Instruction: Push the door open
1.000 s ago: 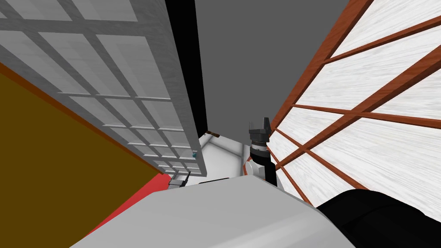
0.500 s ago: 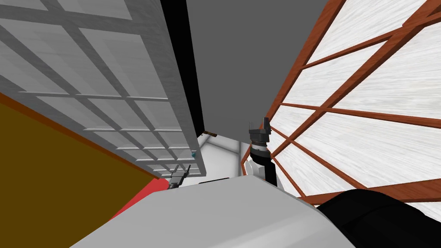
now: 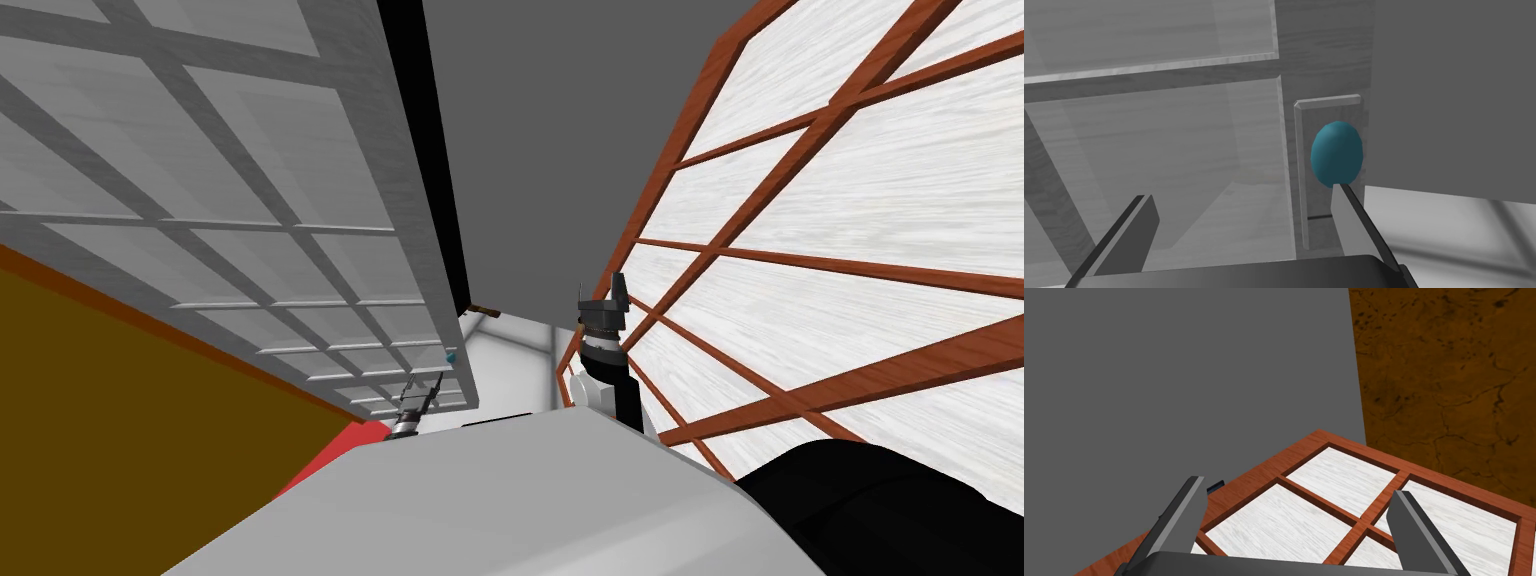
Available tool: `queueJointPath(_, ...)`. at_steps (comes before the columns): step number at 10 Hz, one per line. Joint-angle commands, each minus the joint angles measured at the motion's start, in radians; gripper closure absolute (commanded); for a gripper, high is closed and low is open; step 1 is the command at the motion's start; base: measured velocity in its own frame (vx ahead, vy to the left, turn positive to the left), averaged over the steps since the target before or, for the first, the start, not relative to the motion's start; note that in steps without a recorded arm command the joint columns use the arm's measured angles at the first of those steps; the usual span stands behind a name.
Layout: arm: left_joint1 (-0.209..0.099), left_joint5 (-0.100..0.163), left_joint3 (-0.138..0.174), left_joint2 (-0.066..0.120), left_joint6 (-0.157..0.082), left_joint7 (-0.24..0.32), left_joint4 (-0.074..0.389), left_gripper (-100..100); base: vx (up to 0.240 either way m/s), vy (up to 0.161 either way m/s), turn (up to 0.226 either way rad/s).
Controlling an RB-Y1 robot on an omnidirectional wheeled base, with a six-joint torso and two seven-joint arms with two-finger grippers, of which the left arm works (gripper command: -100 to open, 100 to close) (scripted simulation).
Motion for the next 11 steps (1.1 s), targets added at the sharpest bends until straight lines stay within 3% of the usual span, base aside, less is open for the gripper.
queueJointPath(1,-0.050,0.050,-0.004,0.000,0.022,-0.050,0.048,-100,-0.049,0.053,-0.244)
queueJointPath(2,-0.056,0.058,-0.004,0.000,0.022,-0.056,0.048,-100,-0.039,0.047,-0.086)
queueJointPath(4,-0.123,0.127,-0.009,-0.004,0.051,-0.120,0.111,-100,-0.058,0.051,-0.161)
queueJointPath(5,-0.130,0.136,-0.009,-0.004,0.051,-0.125,0.111,-100,-0.051,0.045,-0.077)
queueJointPath(8,-0.228,0.234,-0.016,-0.017,0.092,-0.215,0.200,-100,-0.062,0.053,-0.166)
queueJointPath(9,-0.235,0.246,-0.016,-0.017,0.092,-0.222,0.200,-100,-0.057,0.046,-0.089)
queueJointPath(11,-0.296,0.311,-0.020,-0.029,0.116,-0.281,0.253,-100,-0.046,0.034,-0.124)
